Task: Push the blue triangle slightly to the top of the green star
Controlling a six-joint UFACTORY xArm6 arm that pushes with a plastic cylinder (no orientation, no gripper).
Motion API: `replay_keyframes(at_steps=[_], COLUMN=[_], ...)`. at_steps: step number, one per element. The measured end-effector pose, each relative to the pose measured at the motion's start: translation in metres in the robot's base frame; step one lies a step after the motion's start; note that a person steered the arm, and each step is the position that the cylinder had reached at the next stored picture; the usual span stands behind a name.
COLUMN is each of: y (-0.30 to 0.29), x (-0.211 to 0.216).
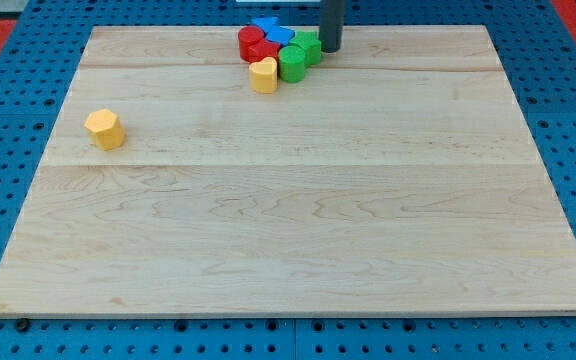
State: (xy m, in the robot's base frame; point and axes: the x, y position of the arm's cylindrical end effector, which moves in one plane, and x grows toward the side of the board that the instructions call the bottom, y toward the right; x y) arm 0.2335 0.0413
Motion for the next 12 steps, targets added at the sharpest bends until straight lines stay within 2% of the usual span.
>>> replay_keyframes(at_steps=[1, 3, 4, 5, 7, 8, 9, 10, 11, 12], y=[-0.003, 0.001, -0.057, -0.139, -0.163, -0.180, -0.188, -0.175, -0.081, -0.058], x=[0.014, 0.111, 0.142, 0.121, 0.082, 0.010, -0.042, -0.041, -0.040, -0.041])
